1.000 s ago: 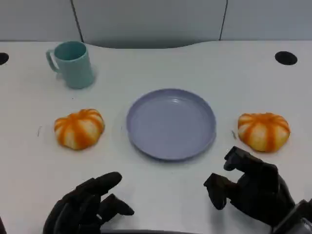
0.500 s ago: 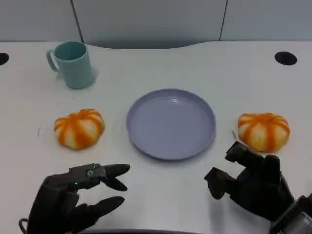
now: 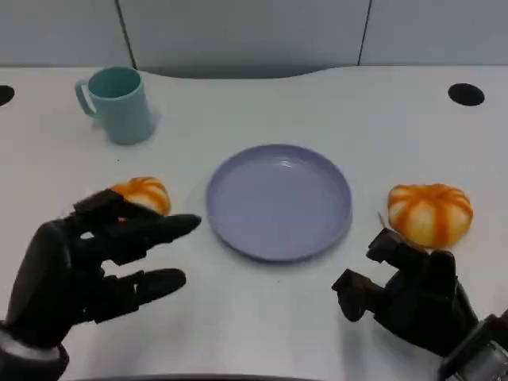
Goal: Grasp the bread from the table and place it into the plate.
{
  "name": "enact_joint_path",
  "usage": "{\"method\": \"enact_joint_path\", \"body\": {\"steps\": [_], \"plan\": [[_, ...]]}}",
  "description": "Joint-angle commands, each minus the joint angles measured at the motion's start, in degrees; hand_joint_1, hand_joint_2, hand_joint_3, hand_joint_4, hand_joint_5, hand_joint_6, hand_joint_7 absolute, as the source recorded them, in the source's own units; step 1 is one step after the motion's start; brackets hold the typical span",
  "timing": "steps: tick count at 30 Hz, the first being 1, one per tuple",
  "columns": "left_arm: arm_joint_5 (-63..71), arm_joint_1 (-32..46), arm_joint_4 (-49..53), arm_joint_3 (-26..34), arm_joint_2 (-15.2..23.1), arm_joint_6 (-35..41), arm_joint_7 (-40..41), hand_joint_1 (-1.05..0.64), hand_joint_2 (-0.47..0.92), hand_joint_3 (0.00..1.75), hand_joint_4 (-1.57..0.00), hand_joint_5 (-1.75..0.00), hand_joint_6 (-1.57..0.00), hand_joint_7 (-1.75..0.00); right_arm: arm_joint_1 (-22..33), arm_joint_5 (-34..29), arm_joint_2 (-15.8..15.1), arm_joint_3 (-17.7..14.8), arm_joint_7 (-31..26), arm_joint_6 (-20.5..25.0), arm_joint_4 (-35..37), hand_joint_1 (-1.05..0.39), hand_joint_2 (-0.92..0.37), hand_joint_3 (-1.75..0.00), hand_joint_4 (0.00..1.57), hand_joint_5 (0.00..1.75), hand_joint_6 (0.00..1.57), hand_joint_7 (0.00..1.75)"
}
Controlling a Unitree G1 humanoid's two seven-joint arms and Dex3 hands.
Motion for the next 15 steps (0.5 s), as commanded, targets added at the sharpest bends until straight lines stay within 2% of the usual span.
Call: {"method": "enact_joint_path", "body": {"steps": [1, 3, 6, 9, 15], "plan": [[7.95, -1.69, -1.09, -1.01, 4.71, 5.02, 8.99, -0.59, 0.90, 0.01, -0.34, -0.63, -0.64, 0.00, 0.02, -0.08, -1.12, -0.23, 0.52, 0.05, -0.19, -0.69, -0.92, -0.09, 0.91, 1.38, 0.94, 0.71], [12.65, -1.47, -2.76, -2.63, 6.74, 10.07, 11.76, -0.64, 0.90, 0.01, -0.22, -0.51, -0.48, 0.00, 0.23, -0.15, -1.27, -0.13, 0.33, 0.23, -0.63, -0.70, -0.92, -0.09, 0.91, 1.39, 0.94, 0.72], [18.11, -1.81, -3.47, -6.18, 9.75, 17.24, 15.76, -0.73, 0.90, 0.00, -0.21, -0.20, -0.35, 0.00, 0.72, 0.00, -1.18, -0.17, -0.36, 0.85, -1.49, -0.70, -0.92, -0.06, 0.91, 1.40, 0.94, 0.73], [19.87, -3.25, -0.95, -10.31, 12.34, 22.25, 18.76, -0.81, 0.92, 0.01, -0.19, -0.10, -0.32, 0.00, 0.20, 0.15, -1.12, -0.43, 1.55, -0.36, 0.08, -0.69, -0.92, -0.09, 0.90, 1.39, 0.93, 0.72], [20.34, -6.41, 3.92, -17.60, 14.98, 30.62, 21.67, -0.89, 0.92, 0.03, -0.18, -0.04, -0.28, 0.00, 0.41, 0.36, -1.72, -0.89, 0.51, 1.33, -0.43, -0.70, -0.92, -0.06, 0.91, 1.41, 0.94, 0.74]]}}
